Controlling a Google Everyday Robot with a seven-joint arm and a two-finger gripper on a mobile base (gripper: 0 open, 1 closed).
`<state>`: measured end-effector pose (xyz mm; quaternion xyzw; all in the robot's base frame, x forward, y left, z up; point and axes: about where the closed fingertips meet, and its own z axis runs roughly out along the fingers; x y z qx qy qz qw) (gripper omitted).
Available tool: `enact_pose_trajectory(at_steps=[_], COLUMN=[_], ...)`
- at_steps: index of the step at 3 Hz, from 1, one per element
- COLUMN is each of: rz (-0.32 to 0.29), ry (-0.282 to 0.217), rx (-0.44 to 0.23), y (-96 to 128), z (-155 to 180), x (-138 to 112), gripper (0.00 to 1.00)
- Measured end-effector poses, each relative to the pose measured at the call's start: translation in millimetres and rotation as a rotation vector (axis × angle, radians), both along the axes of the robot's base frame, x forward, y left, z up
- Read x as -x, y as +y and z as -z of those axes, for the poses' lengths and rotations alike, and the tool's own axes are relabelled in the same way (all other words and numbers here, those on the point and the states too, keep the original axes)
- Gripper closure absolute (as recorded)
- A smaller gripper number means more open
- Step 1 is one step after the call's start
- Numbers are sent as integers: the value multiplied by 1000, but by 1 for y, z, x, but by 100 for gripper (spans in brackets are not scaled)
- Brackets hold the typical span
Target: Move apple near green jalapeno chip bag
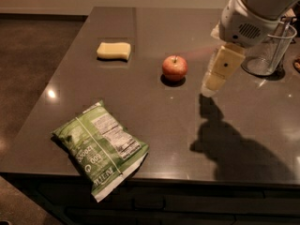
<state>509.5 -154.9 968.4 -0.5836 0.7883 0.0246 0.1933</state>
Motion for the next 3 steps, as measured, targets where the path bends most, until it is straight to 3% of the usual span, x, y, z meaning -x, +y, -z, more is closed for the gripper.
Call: enact_pose_trajectory(at_steps=[1, 2, 3], rz=[90, 170, 220], ry=[-21, -26, 3], rx=[-29, -43, -57], y=[19, 24, 30], z=[17, 35, 55], x=[-32, -67, -97], gripper=[0, 0, 0])
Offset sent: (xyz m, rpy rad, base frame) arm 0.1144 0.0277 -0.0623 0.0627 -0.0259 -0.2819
